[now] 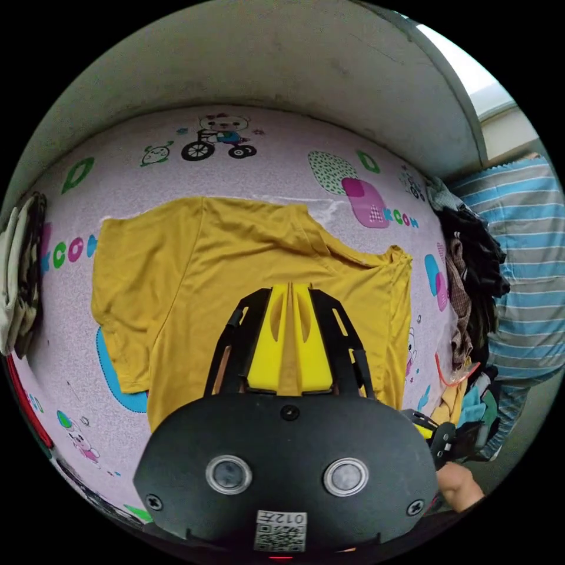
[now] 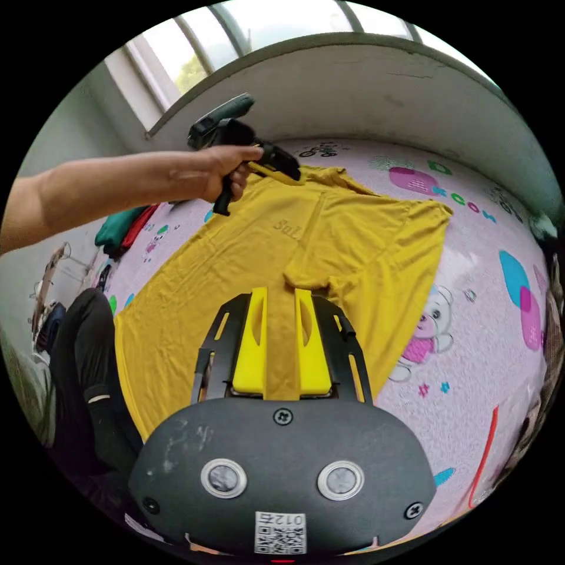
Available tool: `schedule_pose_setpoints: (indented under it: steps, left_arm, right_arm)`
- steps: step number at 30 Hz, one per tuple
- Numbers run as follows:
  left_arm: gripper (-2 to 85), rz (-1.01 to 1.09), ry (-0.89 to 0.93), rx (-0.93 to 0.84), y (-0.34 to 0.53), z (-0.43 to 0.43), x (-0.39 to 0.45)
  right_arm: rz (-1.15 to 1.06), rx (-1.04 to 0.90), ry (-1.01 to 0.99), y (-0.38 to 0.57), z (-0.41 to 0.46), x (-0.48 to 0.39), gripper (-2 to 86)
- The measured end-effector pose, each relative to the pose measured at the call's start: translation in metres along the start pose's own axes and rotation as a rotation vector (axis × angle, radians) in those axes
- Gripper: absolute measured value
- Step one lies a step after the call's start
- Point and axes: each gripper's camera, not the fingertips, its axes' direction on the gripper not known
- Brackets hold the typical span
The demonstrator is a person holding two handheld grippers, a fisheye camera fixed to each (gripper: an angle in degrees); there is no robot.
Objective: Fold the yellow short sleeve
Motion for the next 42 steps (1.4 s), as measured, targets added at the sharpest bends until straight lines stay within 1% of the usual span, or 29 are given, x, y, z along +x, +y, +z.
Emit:
schedule_pose_setpoints:
  steps: [2, 4, 5, 7, 8, 10, 12, 13, 14, 16, 18, 20, 22, 26, 29, 31, 33, 37, 40, 42]
  left_arm:
    - [1.0, 0.103, 0.038, 0.001, 0.003, 0.003, 0.013]
    - [1.0, 0.231, 0.151, -0.1, 0.007, 0.021, 0.035]
    - [1.0, 0.251, 0.177, -0.13, 0.009, 0.026, 0.04]
    - [0.9, 0.331, 0.25, -0.232, 0.016, 0.045, 0.061]
    - [0.9, 0.358, 0.257, -0.258, 0.018, 0.05, 0.066]
    - [0.9, 0.464, 0.21, -0.363, 0.028, 0.071, 0.083]
    - [1.0, 0.523, 0.139, -0.41, 0.035, 0.085, 0.091]
    - [1.0, 0.535, 0.085, -0.409, 0.039, 0.089, 0.093]
    - [1.1, 0.538, 0.071, -0.395, 0.041, 0.089, 0.094]
    - [1.1, 0.568, 0.116, -0.364, 0.051, 0.086, 0.103]
    - [1.2, 0.613, 0.14, -0.395, 0.065, 0.09, 0.115]
    - [1.4, 0.664, 0.131, -0.427, 0.083, 0.098, 0.129]
    - [1.9, 0.648, 0.133, -0.465, 0.102, 0.113, 0.137]
    - [2.9, 0.563, 0.173, -0.487, 0.115, 0.136, 0.135]
    - [3.4, 0.454, 0.155, -0.451, 0.111, 0.15, 0.125]
    - [3.6, 0.362, 0.183, -0.422, 0.104, 0.16, 0.115]
    - [3.7, 0.326, 0.2, -0.42, 0.101, 0.168, 0.112]
    - [3.2, 0.308, 0.178, -0.422, 0.102, 0.188, 0.112]
    - [2.3, 0.307, 0.164, -0.414, 0.105, 0.199, 0.112]
    - [1.7, 0.313, 0.164, -0.411, 0.108, 0.205, 0.112]
  right_arm:
    - [0.113, 0.015, 0.063, 0.014, -0.025, 0.035, 5.4]
    - [0.182, -0.006, 0.077, 0.022, -0.034, 0.058, 4.3]
    - [0.22, -0.023, 0.066, 0.026, -0.037, 0.069, 3.9]
    - [0.209, -0.04, 0.046, 0.028, -0.04, 0.071, 3.3]
    - [0.183, -0.061, 0.055, 0.027, -0.039, 0.068, 2.8]
    - [0.147, -0.109, 0.091, 0.026, -0.035, 0.063, 2.2]
    - [0.132, -0.114, 0.115, 0.025, -0.037, 0.062, 1.7]
    - [0.139, -0.097, 0.1, 0.025, -0.044, 0.064, 1.4]
    - [0.158, -0.085, 0.098, 0.025, -0.053, 0.069, 1.1]
    - [0.19, -0.083, 0.125, 0.027, -0.066, 0.08, 0.9]
    - [0.25, -0.101, 0.122, 0.035, -0.075, 0.094, 0.8]
    - [0.353, -0.127, 0.058, 0.05, -0.081, 0.11, 0.9]
    - [0.382, -0.129, 0.024, 0.059, -0.085, 0.11, 1.0]
    - [0.353, -0.131, -0.006, 0.068, -0.093, 0.087, 1.8]
    - [0.299, -0.139, -0.035, 0.07, -0.087, 0.055, 3.2]
    - [0.254, -0.165, -0.038, 0.072, -0.078, 0.032, 4.1]
    - [0.209, -0.201, -0.016, 0.077, -0.066, 0.01, 4.9]
    - [0.112, -0.282, 0.086, 0.087, -0.041, -0.022, 5.5]
    - [0.057, -0.295, 0.165, 0.089, -0.035, -0.033, 3.1]
    - [0.05, -0.302, 0.18, 0.091, -0.033, -0.035, 1.0]
